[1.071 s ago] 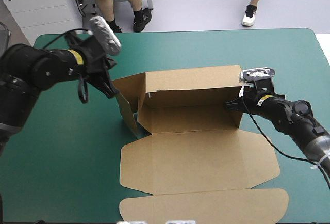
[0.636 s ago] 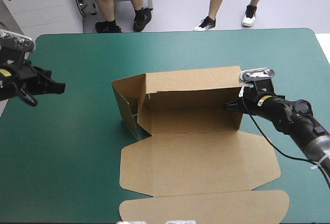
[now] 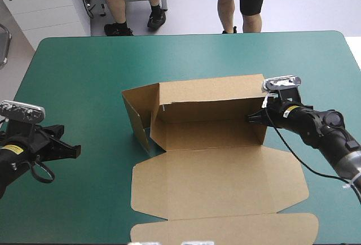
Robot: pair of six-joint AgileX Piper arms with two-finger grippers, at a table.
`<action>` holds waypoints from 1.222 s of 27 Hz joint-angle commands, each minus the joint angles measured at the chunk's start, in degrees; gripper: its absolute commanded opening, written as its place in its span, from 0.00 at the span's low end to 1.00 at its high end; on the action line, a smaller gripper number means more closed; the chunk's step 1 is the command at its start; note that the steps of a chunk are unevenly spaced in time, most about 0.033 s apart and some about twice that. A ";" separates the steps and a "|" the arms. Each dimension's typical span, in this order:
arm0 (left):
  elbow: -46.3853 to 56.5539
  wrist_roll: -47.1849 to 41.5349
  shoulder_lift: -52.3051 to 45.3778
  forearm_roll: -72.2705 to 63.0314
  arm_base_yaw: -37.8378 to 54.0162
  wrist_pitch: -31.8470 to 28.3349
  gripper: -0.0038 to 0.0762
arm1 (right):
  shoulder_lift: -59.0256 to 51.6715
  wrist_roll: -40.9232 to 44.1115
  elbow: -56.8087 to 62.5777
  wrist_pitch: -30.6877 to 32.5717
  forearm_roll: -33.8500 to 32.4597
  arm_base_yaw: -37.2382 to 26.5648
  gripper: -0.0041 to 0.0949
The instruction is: Fold the box
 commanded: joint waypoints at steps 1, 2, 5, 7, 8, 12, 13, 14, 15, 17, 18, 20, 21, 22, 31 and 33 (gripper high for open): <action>-1.32 -0.31 -0.14 -1.57 -0.66 -3.91 0.04 | -3.72 -1.46 -3.13 3.29 0.46 -0.21 0.02; -1.32 0.05 0.11 -1.57 -0.89 -4.70 0.04 | -3.83 -1.46 -4.79 8.54 -0.09 -0.21 0.02; -1.32 1.50 1.04 -1.60 -1.74 -5.88 0.04 | -3.58 -1.54 -9.65 18.88 -0.25 -0.21 0.02; -1.32 1.50 2.09 -1.60 -1.74 -6.01 0.04 | -2.22 -0.92 -13.07 24.50 -0.33 -0.21 0.02; -1.32 1.50 2.41 -1.60 -1.74 -6.01 0.04 | -1.08 -0.91 -14.63 27.19 -0.33 -0.21 0.02; -1.32 1.50 2.98 -1.60 -1.74 -6.01 0.04 | 3.71 -0.91 -17.60 30.62 -0.33 -0.21 0.02; -1.32 1.50 2.98 -1.70 -1.74 -6.01 0.04 | 5.29 -0.91 -18.36 30.90 -0.33 -0.21 0.02; -1.32 1.50 2.98 -1.70 -1.74 -6.01 0.04 | 6.96 -0.91 -19.29 31.02 -0.33 -0.21 0.02; -1.32 1.50 2.98 -1.70 -1.74 -6.01 0.04 | 8.45 -0.91 -20.22 31.14 -0.33 -0.21 0.02; -1.32 1.50 2.98 -1.80 -1.74 -6.01 0.04 | 12.43 -0.91 -23.20 32.09 -0.33 -0.21 0.02; -1.32 1.50 2.98 -1.81 -1.74 -6.01 0.04 | 14.48 -0.91 -24.63 32.58 -0.33 -0.21 0.02; -1.32 1.66 2.98 -1.81 -1.74 -6.01 0.04 | 18.70 -0.91 -28.81 33.47 -0.33 -0.21 0.02; -1.32 1.79 3.08 -1.81 -1.74 -6.01 0.04 | 20.39 -1.04 -30.64 33.93 -0.33 -0.21 0.02; -1.32 1.79 3.08 -1.81 -1.74 -6.01 0.04 | 22.46 -1.17 -32.99 34.51 -0.33 -0.21 0.02; -1.32 1.79 3.08 -2.22 -1.74 -6.01 0.04 | 37.38 -1.07 -50.67 39.83 -0.10 -0.21 0.06; -1.32 1.79 3.08 -2.22 -1.74 -6.01 0.04 | 39.11 -1.17 -52.98 40.09 0.15 -0.21 0.15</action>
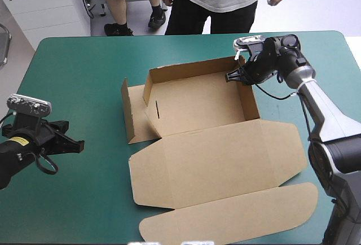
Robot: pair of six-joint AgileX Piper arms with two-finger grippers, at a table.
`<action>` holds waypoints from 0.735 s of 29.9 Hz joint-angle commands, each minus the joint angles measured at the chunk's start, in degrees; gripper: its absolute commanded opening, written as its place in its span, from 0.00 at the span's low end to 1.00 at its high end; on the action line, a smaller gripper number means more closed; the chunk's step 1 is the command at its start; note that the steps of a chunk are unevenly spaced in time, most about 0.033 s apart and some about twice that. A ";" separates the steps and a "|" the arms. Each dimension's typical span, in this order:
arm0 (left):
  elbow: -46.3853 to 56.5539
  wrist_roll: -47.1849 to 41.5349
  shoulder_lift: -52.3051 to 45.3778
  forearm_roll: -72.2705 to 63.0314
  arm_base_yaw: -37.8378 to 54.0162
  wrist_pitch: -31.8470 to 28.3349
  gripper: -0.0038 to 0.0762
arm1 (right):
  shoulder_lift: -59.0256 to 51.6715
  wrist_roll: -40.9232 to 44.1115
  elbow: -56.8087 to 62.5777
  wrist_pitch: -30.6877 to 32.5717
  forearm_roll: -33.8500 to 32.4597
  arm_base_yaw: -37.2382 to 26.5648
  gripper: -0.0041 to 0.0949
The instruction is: Fold the box
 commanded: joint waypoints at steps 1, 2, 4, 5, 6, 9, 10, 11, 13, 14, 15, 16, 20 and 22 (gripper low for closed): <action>-1.44 -0.12 -0.26 -1.62 -0.39 -3.50 0.04 | 0.93 -0.55 -3.38 6.12 1.06 -0.10 0.19; -1.44 -0.12 -0.26 -1.62 -0.39 -3.50 0.04 | 1.20 -0.83 -4.10 5.57 1.06 -0.10 0.26; -1.44 -0.03 -0.26 -1.62 -0.39 -3.52 0.04 | 1.31 -1.26 -4.97 4.33 1.06 -0.10 0.36; -1.44 -0.03 -0.26 -1.62 -0.39 -3.62 0.04 | 1.31 -1.42 -5.62 4.03 0.94 -0.10 0.43; -1.44 -0.03 -0.26 -1.62 -0.39 -3.62 0.04 | 1.31 -1.57 -6.23 4.03 0.94 -0.10 0.48; -1.44 -0.03 -0.26 -1.62 -0.39 -4.27 0.04 | 1.31 -1.57 -8.77 6.56 0.94 -0.10 0.63; -1.44 -0.03 -0.26 -1.52 -0.39 -4.41 0.04 | 1.31 -1.57 -9.86 7.79 0.94 -0.10 0.64; -1.44 -0.03 -0.26 -1.52 -0.39 -4.41 0.04 | 1.31 -1.57 -11.04 10.07 0.94 -0.10 0.66; -1.44 -0.03 -0.26 -1.52 -0.39 -4.65 0.04 | 0.99 -1.13 -12.46 10.88 0.94 -0.10 0.66; -1.44 -0.03 -0.26 -1.52 -0.39 -4.78 0.04 | 0.22 -0.73 -12.58 10.88 0.94 -0.10 0.66; -1.44 -0.03 -0.26 -1.52 -0.39 -4.78 0.04 | -0.32 -0.73 -12.70 10.88 0.94 -0.10 0.66; -1.44 -0.03 -0.26 -1.52 -0.39 -4.87 0.04 | -1.05 -0.73 -12.70 10.88 0.62 -0.10 0.66; -1.44 -0.03 -0.26 -1.63 -0.39 -4.87 0.04 | -5.04 -0.07 -12.70 10.88 -0.01 -0.10 0.66; -1.44 0.01 -0.26 -2.13 -0.39 -4.87 0.04 | -7.27 -0.07 -12.70 10.88 -0.01 -0.10 0.66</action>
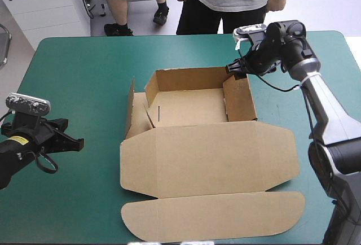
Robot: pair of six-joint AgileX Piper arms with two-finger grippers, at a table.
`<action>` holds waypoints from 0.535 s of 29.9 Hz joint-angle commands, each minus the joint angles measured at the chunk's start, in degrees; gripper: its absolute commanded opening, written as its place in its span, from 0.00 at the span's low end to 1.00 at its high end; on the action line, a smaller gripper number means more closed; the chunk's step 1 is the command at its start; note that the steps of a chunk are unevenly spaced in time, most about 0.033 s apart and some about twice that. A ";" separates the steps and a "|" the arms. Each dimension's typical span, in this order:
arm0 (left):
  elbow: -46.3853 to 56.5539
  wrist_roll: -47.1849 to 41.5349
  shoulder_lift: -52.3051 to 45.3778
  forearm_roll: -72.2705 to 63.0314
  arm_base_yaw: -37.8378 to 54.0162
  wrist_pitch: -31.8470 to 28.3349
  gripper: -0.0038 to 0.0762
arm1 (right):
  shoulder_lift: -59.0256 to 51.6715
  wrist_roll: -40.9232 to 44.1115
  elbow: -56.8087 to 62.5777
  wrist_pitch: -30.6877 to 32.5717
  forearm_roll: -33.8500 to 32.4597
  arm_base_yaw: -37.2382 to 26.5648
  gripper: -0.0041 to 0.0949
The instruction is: Fold the box
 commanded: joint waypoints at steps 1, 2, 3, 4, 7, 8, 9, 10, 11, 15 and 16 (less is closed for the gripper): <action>-1.44 0.07 -0.26 -2.00 -0.39 -3.55 0.04 | -7.71 0.00 -2.02 0.84 -0.30 -0.20 0.66; -1.44 0.07 -0.26 -2.00 -0.39 -3.55 0.04 | -8.88 0.00 -2.02 0.84 -0.53 -0.20 0.66; -1.44 0.07 -0.26 -2.00 -0.39 -3.55 0.04 | -10.32 0.00 -2.02 0.84 -0.79 -0.20 0.66; -1.44 0.07 -0.26 -2.03 -0.39 -3.55 0.04 | -11.80 0.00 -2.02 0.84 -1.21 -0.20 0.66; -1.44 0.07 -0.26 -2.14 -0.39 -3.55 0.04 | -16.35 0.00 -2.02 0.84 -2.80 -0.20 0.66; -1.44 0.09 -0.26 -2.14 -0.39 -3.55 0.04 | -17.84 0.16 -2.02 0.84 -3.34 -0.20 0.66; -1.44 0.09 -0.26 -2.14 -0.39 -3.55 0.04 | -19.06 0.16 -1.90 0.84 -3.49 -0.20 0.66; -1.44 0.19 -0.26 -2.14 -0.39 -3.55 0.04 | -20.48 0.16 -1.90 0.84 -3.49 -0.20 0.66; -1.44 0.29 -0.26 -2.16 -0.39 -3.55 0.04 | -21.85 0.16 -1.60 0.84 -3.49 -0.20 0.66; -1.44 0.29 0.01 -2.26 -0.39 -4.29 0.04 | -25.77 0.56 1.85 0.84 -3.49 -0.20 0.66; -1.44 0.29 0.01 -2.41 -0.39 -4.62 0.04 | -26.53 0.59 3.49 0.84 -3.49 -0.20 0.66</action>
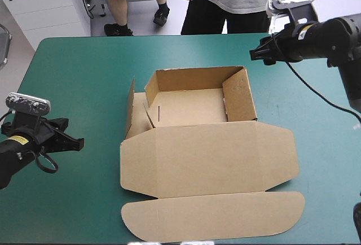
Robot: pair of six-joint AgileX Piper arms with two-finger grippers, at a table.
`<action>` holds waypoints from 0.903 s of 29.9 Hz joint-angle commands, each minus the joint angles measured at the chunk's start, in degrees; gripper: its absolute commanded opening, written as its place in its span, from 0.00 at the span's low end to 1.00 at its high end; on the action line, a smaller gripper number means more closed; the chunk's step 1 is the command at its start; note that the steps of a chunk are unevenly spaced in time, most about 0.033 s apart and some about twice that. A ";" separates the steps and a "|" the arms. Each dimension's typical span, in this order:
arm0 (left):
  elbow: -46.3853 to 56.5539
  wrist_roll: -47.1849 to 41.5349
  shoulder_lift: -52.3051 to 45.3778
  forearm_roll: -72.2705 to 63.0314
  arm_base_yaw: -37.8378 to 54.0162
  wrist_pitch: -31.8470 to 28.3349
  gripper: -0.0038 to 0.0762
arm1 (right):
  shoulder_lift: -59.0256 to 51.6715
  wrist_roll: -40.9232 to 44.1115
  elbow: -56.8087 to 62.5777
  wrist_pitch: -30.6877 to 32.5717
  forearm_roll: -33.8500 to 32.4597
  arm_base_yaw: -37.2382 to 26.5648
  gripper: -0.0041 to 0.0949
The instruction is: Fold the box
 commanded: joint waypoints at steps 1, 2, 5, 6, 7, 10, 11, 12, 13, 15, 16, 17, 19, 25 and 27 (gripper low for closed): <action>-1.44 -0.07 0.09 -2.19 -0.39 -4.25 0.04 | -4.20 0.74 3.50 0.50 -0.39 -0.20 0.66; -1.44 -0.07 0.25 -2.32 -0.39 -4.25 0.04 | -4.55 0.93 5.03 0.50 -0.39 -0.20 0.66; -1.44 -0.07 0.88 -2.21 -1.52 -4.25 0.04 | -3.99 1.35 9.96 0.18 0.51 -0.20 0.66; -1.44 0.05 0.98 -2.46 -1.98 -4.25 0.04 | -3.59 1.60 11.41 -0.59 0.88 -0.20 0.66; -1.44 0.05 1.25 -2.46 -2.36 -4.25 0.04 | -2.92 1.84 12.60 -1.38 1.11 -0.20 0.66; -1.44 0.65 1.72 -2.76 -3.34 -4.25 0.04 | 0.05 2.27 13.94 -2.49 1.12 -0.20 0.66; -1.44 0.65 1.95 -3.00 -3.45 -4.25 0.04 | 1.43 2.27 13.94 -2.49 1.12 -0.20 0.66; -1.44 0.65 2.08 -3.13 -3.45 -4.15 0.04 | 2.73 2.27 13.94 -2.79 1.36 -0.20 0.66; -1.44 0.65 2.23 -3.13 -3.45 -4.04 0.04 | 4.06 2.41 13.94 -3.35 1.75 -0.20 0.66; -1.44 0.65 2.21 -3.13 -3.45 -4.04 0.04 | 6.49 2.65 13.94 -4.51 2.94 -0.20 0.66; -1.44 0.65 2.21 -3.13 -3.45 -4.26 0.04 | 7.85 2.65 13.94 -5.24 3.47 -0.20 0.66; -1.44 0.65 2.21 -3.13 -3.45 -4.40 0.04 | 9.23 2.65 13.94 -6.01 3.94 -0.20 0.66; -1.44 0.65 2.21 -3.13 -3.45 -4.14 0.04 | 11.64 2.65 13.94 -7.24 4.35 -0.20 0.66; -1.44 0.42 2.21 -3.13 -3.45 -3.74 0.04 | 18.04 2.65 13.94 -9.39 5.99 -0.20 0.66; -1.44 0.42 2.21 -3.13 -3.45 -3.30 0.04 | 19.37 2.65 13.94 -10.15 6.25 -0.20 0.66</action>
